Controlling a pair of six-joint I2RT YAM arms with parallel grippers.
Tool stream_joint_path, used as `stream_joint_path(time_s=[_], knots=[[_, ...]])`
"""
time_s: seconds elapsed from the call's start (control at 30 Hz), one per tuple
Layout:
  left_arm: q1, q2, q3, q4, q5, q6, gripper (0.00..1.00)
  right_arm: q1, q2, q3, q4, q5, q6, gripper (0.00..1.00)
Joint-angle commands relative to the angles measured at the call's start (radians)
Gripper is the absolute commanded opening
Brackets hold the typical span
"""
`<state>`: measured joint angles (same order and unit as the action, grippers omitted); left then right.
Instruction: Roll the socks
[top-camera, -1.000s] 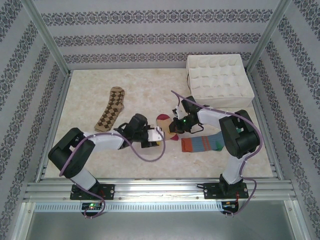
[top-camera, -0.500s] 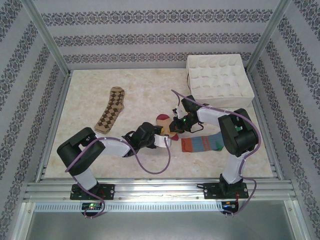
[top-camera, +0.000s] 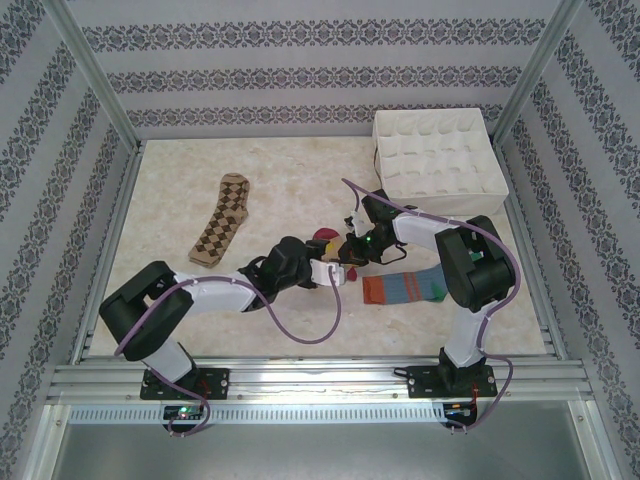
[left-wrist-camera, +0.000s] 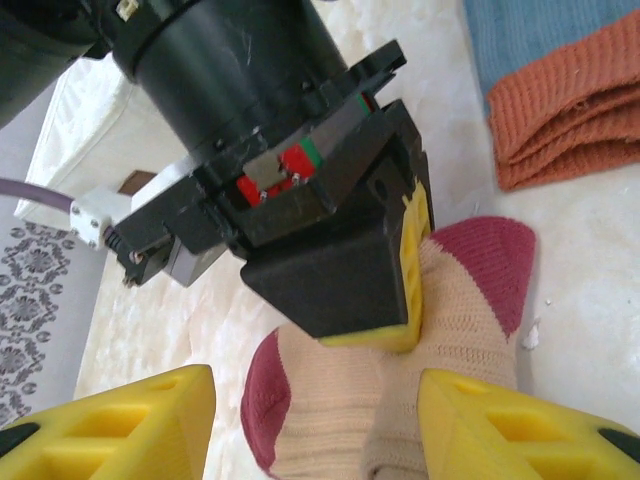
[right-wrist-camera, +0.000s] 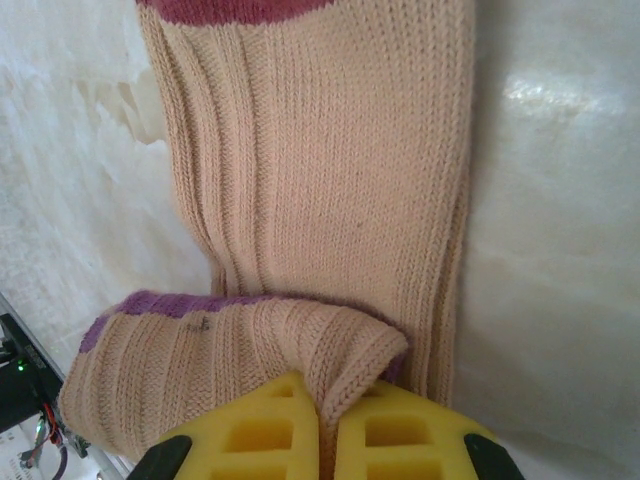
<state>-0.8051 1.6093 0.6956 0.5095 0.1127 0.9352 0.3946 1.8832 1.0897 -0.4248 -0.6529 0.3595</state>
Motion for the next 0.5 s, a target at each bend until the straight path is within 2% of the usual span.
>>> stream_joint_path(time_s=[0.0, 0.13, 0.23, 0.37, 0.47], knots=[[-0.008, 0.051, 0.051, -0.116, 0.035, -0.002, 0.56, 0.000, 0.082, -0.038, -0.101, 0.142, -0.030, 0.06], [-0.006, 0.126, 0.080, -0.129, -0.013, -0.009, 0.55, 0.000, 0.075, -0.038, -0.108, 0.140, -0.032, 0.07], [-0.006, 0.176, 0.112, -0.180, -0.020, -0.033, 0.49, 0.002, 0.078, -0.039, -0.110, 0.126, -0.035, 0.08], [0.011, 0.211, 0.147, -0.250, -0.007, -0.102, 0.29, 0.001, 0.080, -0.042, -0.105, 0.111, -0.031, 0.09], [0.033, 0.198, 0.156, -0.300, 0.057, -0.147, 0.11, 0.001, 0.073, -0.050, -0.094, 0.099, -0.029, 0.14]])
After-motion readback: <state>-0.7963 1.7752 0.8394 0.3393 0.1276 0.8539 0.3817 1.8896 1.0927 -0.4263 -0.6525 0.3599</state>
